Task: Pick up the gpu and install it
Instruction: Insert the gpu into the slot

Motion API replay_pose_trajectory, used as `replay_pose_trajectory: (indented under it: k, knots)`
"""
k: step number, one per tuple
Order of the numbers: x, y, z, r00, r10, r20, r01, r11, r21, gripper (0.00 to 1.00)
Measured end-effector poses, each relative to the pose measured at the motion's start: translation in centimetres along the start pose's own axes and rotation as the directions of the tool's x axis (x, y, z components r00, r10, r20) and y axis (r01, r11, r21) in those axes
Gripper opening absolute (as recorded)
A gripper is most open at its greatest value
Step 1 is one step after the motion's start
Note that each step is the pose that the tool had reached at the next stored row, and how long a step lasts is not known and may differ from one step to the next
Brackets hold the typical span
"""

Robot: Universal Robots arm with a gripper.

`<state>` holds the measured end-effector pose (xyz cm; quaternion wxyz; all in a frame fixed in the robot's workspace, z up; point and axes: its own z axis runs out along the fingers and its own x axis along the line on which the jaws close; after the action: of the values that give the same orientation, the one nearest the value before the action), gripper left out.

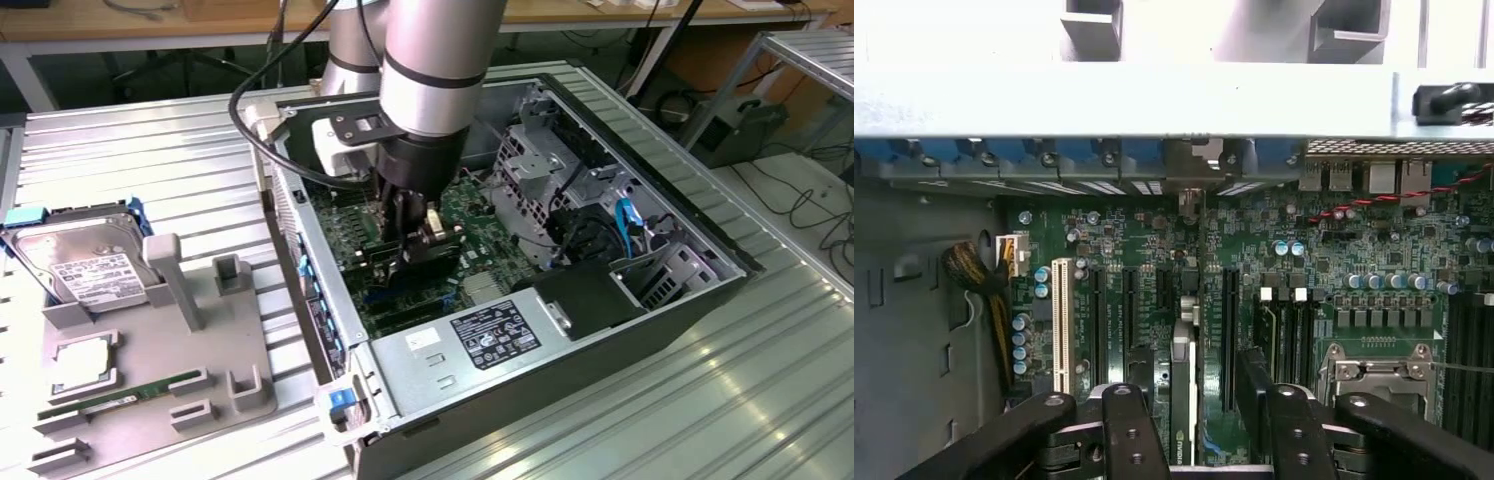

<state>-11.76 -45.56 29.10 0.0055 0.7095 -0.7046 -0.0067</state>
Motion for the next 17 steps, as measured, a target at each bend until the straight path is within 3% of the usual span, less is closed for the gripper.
replay_pose_trajectory:
  k: [3, 5, 7, 9, 10, 12, 17]
  knots:
    - [0.0, -0.08, -0.03, 1.0, -0.002, 0.0031, 0.002, 1.0, -0.0001, 0.46]
    - [0.0, -0.46, -0.06, 1.0, -0.003, 0.0062, 0.003, 1.0, -0.0032, 0.45]
    - [0.0, -1.12, -0.07, 1.0, -0.004, 0.0092, 0.004, 0.9999, -0.0102, 0.32]
    - [0.0, -2.09, -0.08, 0.9999, -0.004, 0.0122, 0.004, 0.9998, -0.0218, 0.2]
    - [0.0, -2.44, -0.09, 0.9999, -0.004, 0.0133, 0.005, 0.9997, -0.0259, 0.2]
    - [0.0, -3.15, -0.1, 0.9999, -0.004, 0.0156, 0.005, 0.9994, -0.0343, 0.11]
    - [0.0, -4.13, -0.12, 0.9998, -0.006, 0.019, 0.006, 0.999, -0.0431, 0.11]
